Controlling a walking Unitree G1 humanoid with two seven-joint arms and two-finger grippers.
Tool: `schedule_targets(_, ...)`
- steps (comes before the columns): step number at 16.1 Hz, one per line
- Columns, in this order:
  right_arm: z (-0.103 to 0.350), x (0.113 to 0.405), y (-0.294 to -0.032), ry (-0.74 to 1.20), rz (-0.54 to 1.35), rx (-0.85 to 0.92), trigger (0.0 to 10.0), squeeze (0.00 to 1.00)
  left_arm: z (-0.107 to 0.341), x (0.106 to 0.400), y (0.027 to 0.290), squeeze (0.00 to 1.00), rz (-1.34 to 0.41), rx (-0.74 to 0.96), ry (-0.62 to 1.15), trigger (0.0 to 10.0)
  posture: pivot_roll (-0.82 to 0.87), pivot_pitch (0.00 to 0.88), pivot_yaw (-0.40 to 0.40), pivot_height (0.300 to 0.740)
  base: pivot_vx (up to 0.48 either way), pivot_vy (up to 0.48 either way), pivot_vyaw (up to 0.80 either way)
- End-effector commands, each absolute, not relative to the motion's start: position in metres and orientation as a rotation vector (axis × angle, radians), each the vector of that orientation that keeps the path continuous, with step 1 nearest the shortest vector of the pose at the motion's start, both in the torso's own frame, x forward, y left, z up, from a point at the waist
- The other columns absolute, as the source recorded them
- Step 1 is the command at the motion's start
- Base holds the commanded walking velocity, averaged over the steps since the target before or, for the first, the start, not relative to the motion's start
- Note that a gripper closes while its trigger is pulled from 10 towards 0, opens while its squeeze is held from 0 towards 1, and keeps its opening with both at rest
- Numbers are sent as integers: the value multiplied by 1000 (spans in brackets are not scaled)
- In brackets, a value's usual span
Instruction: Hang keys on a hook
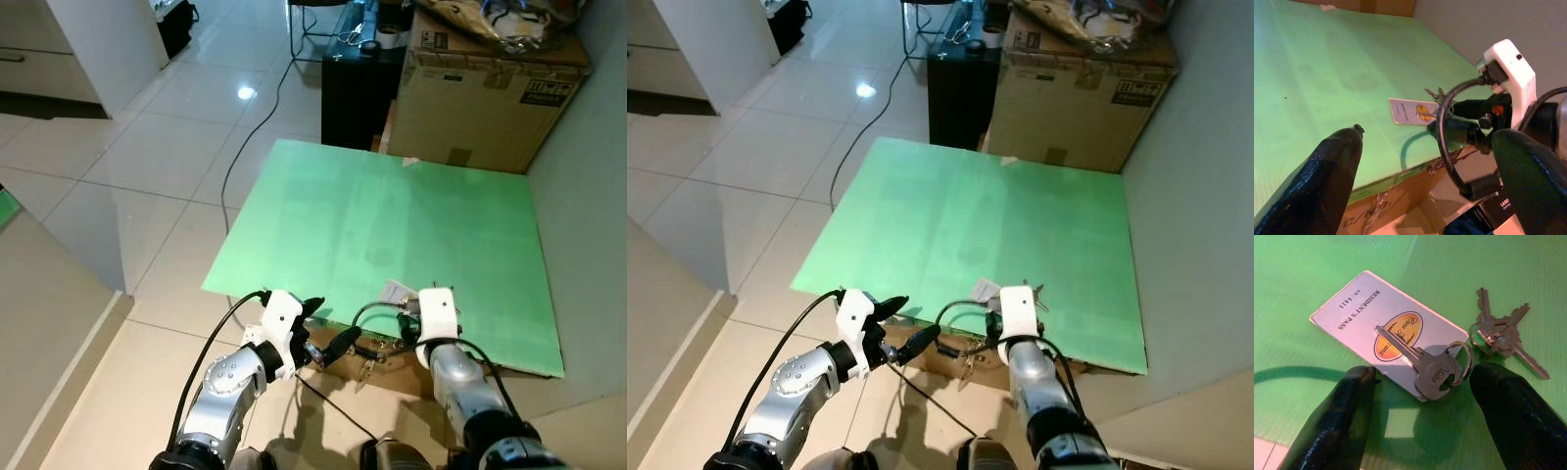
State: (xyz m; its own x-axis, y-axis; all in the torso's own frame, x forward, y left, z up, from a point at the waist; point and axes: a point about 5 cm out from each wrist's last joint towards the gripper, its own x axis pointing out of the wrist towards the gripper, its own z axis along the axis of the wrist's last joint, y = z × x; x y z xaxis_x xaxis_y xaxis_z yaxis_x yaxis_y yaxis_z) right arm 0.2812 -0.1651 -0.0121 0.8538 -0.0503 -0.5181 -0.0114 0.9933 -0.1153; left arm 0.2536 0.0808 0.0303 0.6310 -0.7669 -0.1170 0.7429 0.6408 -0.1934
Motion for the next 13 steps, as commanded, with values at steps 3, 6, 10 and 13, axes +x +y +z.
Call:
schedule_targets(3, -17, 278, -173, 587, -39, -95, 0, 0, 34, 254, 82, 0, -882, -109, 184, 10000, -125, 125, 63, 740, 0, 0, 0)
schedule_targets(6, -15, 280, -174, 570, -25, -119, 0, 0, 34, 255, 83, 0, -882, -106, 185, 10000, -127, 125, 64, 740, 0, 0, 0)
schedule_targets(10, -17, 278, -167, 555, 17, -140, 0, 0, 34, 255, 82, 0, -883, -104, 186, 10000, -130, 126, 66, 740, 0, 0, 0)
schedule_targets(13, -6, 284, -159, 446, 50, -223, 0, 0, 34, 257, 84, 0, -881, -98, 187, 10000, -125, 115, 68, 740, 0, 0, 0)
